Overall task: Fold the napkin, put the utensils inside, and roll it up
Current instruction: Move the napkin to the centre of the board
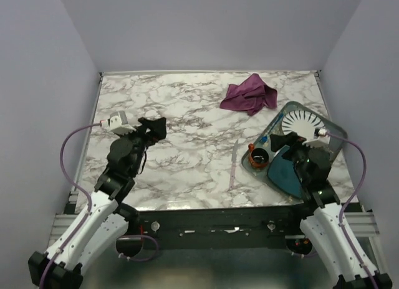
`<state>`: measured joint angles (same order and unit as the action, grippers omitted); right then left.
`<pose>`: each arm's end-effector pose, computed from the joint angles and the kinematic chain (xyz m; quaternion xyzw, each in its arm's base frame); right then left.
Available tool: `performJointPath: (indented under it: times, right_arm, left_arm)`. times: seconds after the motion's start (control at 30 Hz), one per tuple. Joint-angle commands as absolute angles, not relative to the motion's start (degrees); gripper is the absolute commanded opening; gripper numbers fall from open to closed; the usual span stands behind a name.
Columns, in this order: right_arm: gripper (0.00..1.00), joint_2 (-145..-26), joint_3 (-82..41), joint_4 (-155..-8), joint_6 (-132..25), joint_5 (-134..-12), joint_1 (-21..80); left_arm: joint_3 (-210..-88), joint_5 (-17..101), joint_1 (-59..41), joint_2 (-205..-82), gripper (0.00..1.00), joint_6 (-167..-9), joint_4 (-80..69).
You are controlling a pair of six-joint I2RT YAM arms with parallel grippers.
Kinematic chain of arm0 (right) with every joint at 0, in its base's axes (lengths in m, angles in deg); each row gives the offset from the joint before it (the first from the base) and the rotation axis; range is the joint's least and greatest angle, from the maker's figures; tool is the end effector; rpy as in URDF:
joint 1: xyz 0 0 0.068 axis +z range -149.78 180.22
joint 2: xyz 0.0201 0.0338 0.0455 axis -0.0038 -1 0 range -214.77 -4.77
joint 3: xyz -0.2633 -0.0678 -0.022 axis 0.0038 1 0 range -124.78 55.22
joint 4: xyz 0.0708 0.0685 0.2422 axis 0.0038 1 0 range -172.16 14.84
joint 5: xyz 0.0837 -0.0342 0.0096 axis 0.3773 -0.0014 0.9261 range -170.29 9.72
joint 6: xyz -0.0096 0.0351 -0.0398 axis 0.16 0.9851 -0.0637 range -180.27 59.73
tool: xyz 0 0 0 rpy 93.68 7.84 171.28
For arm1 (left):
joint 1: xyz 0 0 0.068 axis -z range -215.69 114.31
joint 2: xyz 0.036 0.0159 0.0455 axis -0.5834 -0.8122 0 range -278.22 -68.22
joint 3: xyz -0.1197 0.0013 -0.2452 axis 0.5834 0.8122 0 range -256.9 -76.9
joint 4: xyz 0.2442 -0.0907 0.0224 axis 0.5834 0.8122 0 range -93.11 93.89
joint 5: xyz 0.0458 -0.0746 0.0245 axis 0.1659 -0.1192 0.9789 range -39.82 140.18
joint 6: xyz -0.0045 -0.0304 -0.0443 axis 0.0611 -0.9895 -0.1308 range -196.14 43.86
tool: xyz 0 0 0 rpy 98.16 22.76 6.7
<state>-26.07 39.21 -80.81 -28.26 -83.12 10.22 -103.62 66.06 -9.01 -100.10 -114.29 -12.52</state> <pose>0.1306 0.0212 0.2339 0.1586 0.7298 0.2211 0.6272 0.1412 -0.0599 0.2988 -0.1681 0.6603 -0.3098 0.6632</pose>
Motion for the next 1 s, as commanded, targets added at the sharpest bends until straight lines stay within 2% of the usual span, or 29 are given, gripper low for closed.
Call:
performJointPath:
  times: [0.0,0.1,0.13,0.4,0.47,0.67,0.97]
  right_arm:
    - [1.00,-42.33,28.61,-79.52,-32.31,-93.20,9.88]
    - [1.00,-51.32,20.63,-78.91,-34.42,-91.27,9.97]
    - [1.00,-57.88,18.24,-78.99,-34.77,-90.58,9.97]
    - [1.00,-86.84,-6.45,-72.84,-34.87,-85.66,9.97]
    - [1.00,-94.81,-13.75,-72.14,-32.86,-82.76,9.97]
    - [1.00,-111.62,-29.05,-68.71,-27.05,-85.12,10.06]
    - [0.89,-129.82,-44.88,-66.25,-26.25,-87.05,10.41]
  left_arm:
    - [-116.70,77.19,-9.50,-111.27,0.99,-120.55,12.17]
    - [-121.45,73.05,-9.76,-117.25,0.99,-117.36,15.94]
    - [-122.42,71.29,-9.76,-119.09,0.99,-116.58,16.48]
    - [-121.20,50.46,-10.55,-124.47,0.99,-112.36,1.91]
    - [-121.64,48.44,-10.29,-126.58,0.99,-112.18,1.64]
    - [-121.81,45.44,-7.92,-131.32,0.99,-112.18,-0.65]
    - [-121.55,45.35,-6.07,-134.49,0.98,-112.26,-2.85]
